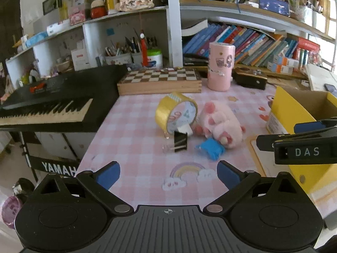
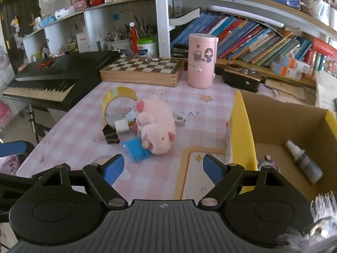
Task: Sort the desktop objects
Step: 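Grasp the black binder clip with left gripper while right gripper grasps pink plush pig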
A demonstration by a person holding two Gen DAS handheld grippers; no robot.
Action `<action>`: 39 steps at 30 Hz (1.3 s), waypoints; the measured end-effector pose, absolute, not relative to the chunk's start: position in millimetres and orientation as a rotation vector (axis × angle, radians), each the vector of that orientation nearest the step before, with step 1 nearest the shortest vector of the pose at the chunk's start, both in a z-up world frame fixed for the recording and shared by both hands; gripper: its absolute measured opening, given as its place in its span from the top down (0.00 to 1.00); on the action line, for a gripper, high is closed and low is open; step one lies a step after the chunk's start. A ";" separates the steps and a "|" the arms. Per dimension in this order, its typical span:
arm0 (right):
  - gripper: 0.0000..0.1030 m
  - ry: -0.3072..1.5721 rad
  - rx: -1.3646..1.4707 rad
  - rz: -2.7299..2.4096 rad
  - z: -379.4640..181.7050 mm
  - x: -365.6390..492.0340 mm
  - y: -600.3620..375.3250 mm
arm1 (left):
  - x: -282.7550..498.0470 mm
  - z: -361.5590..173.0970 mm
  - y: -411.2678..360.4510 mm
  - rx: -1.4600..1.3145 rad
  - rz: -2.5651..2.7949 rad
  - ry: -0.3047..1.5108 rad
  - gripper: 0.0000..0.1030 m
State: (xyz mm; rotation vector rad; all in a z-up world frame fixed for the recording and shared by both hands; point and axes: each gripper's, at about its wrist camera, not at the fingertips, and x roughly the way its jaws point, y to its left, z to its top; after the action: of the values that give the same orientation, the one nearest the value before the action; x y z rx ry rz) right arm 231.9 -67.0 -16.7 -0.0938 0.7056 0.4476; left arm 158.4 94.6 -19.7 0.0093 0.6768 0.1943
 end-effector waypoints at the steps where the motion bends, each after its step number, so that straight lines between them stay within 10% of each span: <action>1: 0.21 0.706 -0.092 0.456 -17.0 237.9 -67.1 | 163.9 -21.4 94.1 0.008 0.208 0.686 0.03; 39: 0.23 0.886 -0.059 0.596 -58.8 372.3 -16.3 | 289.9 -67.7 105.1 -0.078 0.308 0.842 0.17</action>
State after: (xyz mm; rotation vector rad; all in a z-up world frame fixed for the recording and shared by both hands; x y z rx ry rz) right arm 372.3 -16.3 -58.8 -0.0587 0.8859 0.5958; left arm 289.9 105.1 -67.7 -0.0781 0.8421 0.3080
